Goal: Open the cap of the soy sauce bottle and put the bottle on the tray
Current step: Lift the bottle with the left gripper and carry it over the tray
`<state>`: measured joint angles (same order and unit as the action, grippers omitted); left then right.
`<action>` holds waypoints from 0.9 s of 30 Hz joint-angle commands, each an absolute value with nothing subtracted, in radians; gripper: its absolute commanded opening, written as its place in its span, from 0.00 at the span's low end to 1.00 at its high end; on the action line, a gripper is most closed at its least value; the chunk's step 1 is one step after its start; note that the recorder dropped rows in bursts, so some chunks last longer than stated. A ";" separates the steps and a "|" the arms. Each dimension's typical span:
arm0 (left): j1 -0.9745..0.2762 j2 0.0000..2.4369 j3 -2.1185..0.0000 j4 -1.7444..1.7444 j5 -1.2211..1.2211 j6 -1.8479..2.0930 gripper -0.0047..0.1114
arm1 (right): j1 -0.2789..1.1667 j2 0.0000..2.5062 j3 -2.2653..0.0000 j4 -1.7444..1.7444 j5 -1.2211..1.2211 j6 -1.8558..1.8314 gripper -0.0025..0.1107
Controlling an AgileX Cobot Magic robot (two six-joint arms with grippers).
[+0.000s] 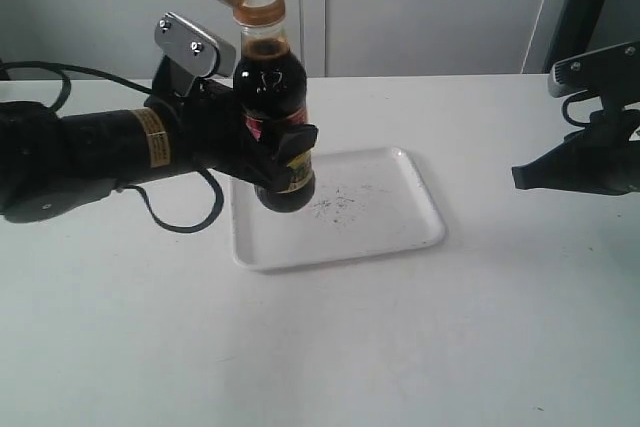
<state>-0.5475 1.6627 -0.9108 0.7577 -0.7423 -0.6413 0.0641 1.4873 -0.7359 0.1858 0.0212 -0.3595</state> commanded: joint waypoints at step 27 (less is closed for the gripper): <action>-0.629 1.973 -1.261 0.724 -0.747 -0.626 0.04 | 0.059 1.489 -0.733 0.184 -0.016 -0.364 0.02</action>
<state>-0.6244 1.9802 -1.2321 0.7488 -0.6936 -0.6391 0.0641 1.4880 -0.7359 0.1858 0.0000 -0.3595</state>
